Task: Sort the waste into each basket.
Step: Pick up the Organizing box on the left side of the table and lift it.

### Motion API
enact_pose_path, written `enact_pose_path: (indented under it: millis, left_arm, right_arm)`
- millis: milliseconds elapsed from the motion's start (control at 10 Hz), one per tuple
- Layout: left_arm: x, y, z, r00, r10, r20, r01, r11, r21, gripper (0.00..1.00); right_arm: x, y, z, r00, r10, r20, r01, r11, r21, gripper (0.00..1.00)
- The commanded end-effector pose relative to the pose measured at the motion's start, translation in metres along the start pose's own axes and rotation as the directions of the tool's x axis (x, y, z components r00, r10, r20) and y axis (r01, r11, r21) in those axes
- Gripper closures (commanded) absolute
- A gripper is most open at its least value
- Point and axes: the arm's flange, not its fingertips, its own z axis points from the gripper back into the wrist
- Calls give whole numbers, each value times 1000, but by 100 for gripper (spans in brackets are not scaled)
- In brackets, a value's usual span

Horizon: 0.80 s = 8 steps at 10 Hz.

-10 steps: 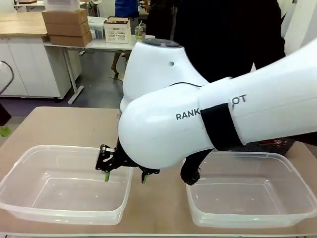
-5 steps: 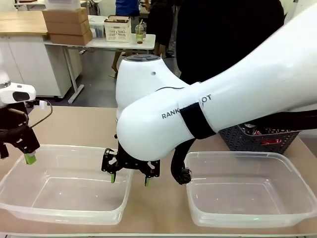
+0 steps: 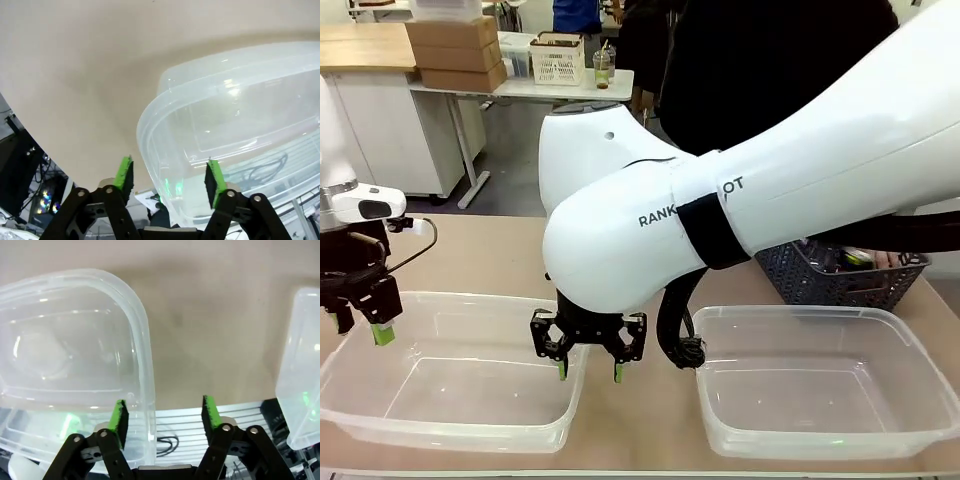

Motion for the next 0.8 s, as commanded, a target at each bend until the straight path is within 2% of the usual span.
enact_pose_path:
  millis: [0,100,700]
  left_arm:
    - [-65,-24,-75,999,-24,39,24,1000,-1,66]
    - [-64,-26,-74,998,-29,52,29,1000,11,100]
    - [-66,-26,-61,996,-2,90,0,1000,22,100]
  right_arm:
    - [0,9,3,998,-43,37,44,998,-38,64]
    - [0,9,3,998,-47,37,49,998,-45,100]
    - [-2,5,2,994,-90,58,95,993,-77,100]
